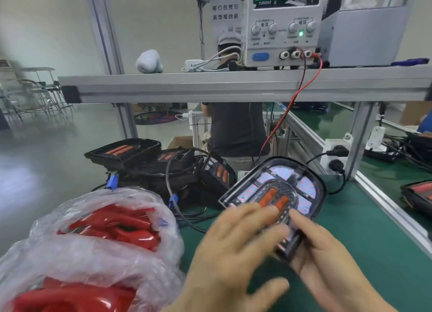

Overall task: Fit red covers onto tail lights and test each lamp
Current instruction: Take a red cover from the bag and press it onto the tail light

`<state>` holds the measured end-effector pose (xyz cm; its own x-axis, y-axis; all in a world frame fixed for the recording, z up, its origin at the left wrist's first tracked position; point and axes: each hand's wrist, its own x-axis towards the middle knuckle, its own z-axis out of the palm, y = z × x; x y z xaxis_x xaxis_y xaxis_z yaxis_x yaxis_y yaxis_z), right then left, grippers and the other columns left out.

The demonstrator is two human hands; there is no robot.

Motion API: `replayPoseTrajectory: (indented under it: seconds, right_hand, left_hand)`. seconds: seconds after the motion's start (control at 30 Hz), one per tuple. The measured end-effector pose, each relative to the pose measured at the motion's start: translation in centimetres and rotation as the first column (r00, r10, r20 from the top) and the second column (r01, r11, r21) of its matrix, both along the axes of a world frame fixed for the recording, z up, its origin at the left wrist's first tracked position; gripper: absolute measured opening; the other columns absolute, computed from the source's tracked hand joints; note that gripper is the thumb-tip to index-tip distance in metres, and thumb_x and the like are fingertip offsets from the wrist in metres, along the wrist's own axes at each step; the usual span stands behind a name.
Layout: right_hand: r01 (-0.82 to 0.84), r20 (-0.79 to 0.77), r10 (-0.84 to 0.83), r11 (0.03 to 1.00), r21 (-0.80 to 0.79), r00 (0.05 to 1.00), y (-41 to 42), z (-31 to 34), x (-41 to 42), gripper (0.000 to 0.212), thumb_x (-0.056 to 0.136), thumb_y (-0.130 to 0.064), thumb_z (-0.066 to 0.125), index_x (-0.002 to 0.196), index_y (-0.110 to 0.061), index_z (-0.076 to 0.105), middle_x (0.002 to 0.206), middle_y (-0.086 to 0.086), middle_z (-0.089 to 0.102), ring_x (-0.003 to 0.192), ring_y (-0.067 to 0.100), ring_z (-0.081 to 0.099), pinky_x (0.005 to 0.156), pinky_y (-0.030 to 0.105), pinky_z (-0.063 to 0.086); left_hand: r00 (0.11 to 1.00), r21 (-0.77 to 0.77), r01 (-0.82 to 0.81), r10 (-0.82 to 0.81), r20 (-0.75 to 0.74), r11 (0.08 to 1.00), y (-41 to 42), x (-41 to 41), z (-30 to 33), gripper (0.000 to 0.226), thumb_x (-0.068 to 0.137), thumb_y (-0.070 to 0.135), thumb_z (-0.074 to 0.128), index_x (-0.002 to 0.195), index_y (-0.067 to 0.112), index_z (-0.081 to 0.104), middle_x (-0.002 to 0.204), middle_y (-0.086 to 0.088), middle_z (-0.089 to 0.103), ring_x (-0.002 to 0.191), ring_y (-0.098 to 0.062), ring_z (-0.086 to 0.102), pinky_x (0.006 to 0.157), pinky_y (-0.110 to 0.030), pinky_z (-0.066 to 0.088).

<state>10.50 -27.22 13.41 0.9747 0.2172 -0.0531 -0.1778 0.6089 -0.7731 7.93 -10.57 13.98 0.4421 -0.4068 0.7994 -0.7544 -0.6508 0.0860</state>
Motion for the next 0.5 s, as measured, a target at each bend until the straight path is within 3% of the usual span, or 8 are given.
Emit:
replayPoseTrajectory:
  seconds: [0.07,0.13,0.2,0.23,0.3,0.37,0.43,0.5]
  right_hand:
    - [0.054,-0.031,-0.056,0.996,-0.064,0.998,-2.0,-0.2,0.3,0.039,0.079,-0.025,0.054,0.106,-0.005,0.074,0.109,0.018,0.072,0.087,0.027,0.073,0.074,0.047,0.06]
    - [0.048,-0.056,-0.057,0.988,-0.145,0.997,-3.7,-0.1,0.3,0.036,0.079,-0.031,0.055,0.1,-0.014,0.078,0.111,0.016,0.072,0.094,0.03,0.072,0.076,0.051,0.058]
    - [0.04,-0.064,-0.053,0.982,-0.184,0.997,-4.8,0.2,0.5,0.036,0.079,-0.036,0.056,0.099,-0.016,0.078,0.109,0.015,0.073,0.093,0.03,0.072,0.07,0.05,0.06]
    - [0.046,-0.064,-0.06,0.979,-0.199,0.996,-5.2,0.4,0.5,0.035,0.078,-0.037,0.057,0.097,-0.016,0.079,0.106,0.014,0.074,0.087,0.03,0.073,0.064,0.047,0.06]
    - [0.049,-0.058,-0.066,0.964,-0.261,0.996,-6.1,0.5,0.7,0.034,0.075,-0.039,0.061,0.093,-0.017,0.08,0.099,0.013,0.075,0.075,0.026,0.074,0.056,0.042,0.059]
    - [0.05,-0.048,-0.069,0.944,-0.325,0.996,-7.1,0.3,0.8,0.037,0.069,-0.042,0.065,0.092,-0.018,0.08,0.093,0.013,0.076,0.065,0.024,0.073,0.05,0.038,0.057]
    - [0.06,-0.049,-0.084,0.93,-0.364,0.995,-8.4,-0.2,0.9,0.037,0.065,-0.044,0.066,0.088,-0.019,0.08,0.088,0.012,0.076,0.059,0.022,0.07,0.047,0.035,0.055]
    - [0.073,-0.065,-0.106,0.916,-0.395,0.992,-9.6,-0.8,1.2,0.035,0.065,-0.045,0.066,0.084,-0.019,0.08,0.086,0.012,0.076,0.058,0.022,0.07,0.047,0.034,0.054]
  left_hand:
    - [0.975,-0.337,-0.127,0.056,-0.213,0.933,2.0,1.0,0.9,0.05,0.076,0.041,0.066,0.122,0.025,0.058,0.136,0.005,0.051,0.131,-0.012,0.043,0.108,-0.021,0.031]
    - [0.846,-0.533,-0.454,0.158,-0.509,0.714,4.1,3.4,1.5,0.057,0.077,0.033,0.071,0.129,0.022,0.05,0.136,0.006,0.043,0.13,-0.011,0.038,0.106,-0.018,0.027]
    - [0.59,-0.532,-0.67,-0.062,-0.805,0.518,5.0,5.9,2.0,0.075,0.08,0.023,0.075,0.142,0.015,0.035,0.14,-0.002,0.04,0.127,-0.019,0.04,0.106,-0.033,0.034]
    - [0.485,-0.528,-0.711,-0.22,-0.846,0.464,5.0,6.9,1.9,0.078,0.082,0.021,0.073,0.145,0.012,0.029,0.137,-0.006,0.043,0.122,-0.022,0.046,0.1,-0.039,0.039]
    - [0.388,-0.604,-0.709,-0.514,-0.765,0.363,4.9,8.8,1.7,0.055,0.088,0.013,0.065,0.136,0.007,0.039,0.119,-0.01,0.055,0.097,-0.022,0.062,0.08,-0.038,0.051]
    - [0.393,-0.712,-0.657,-0.695,-0.602,0.246,4.8,10.0,2.2,0.022,0.093,0.006,0.051,0.115,0.003,0.052,0.095,-0.009,0.059,0.062,-0.012,0.064,0.056,-0.024,0.053]
    - [0.528,-0.817,-0.557,-0.697,-0.486,0.148,5.0,10.8,3.1,0.023,0.096,0.001,0.042,0.115,0.007,0.052,0.081,-0.004,0.056,0.046,-0.005,0.053,0.045,-0.016,0.044]
    - [0.618,-0.875,-0.433,-0.635,-0.464,0.217,4.6,11.0,3.5,0.032,0.096,-0.002,0.039,0.12,0.014,0.053,0.076,-0.001,0.057,0.046,-0.005,0.046,0.045,-0.016,0.04]
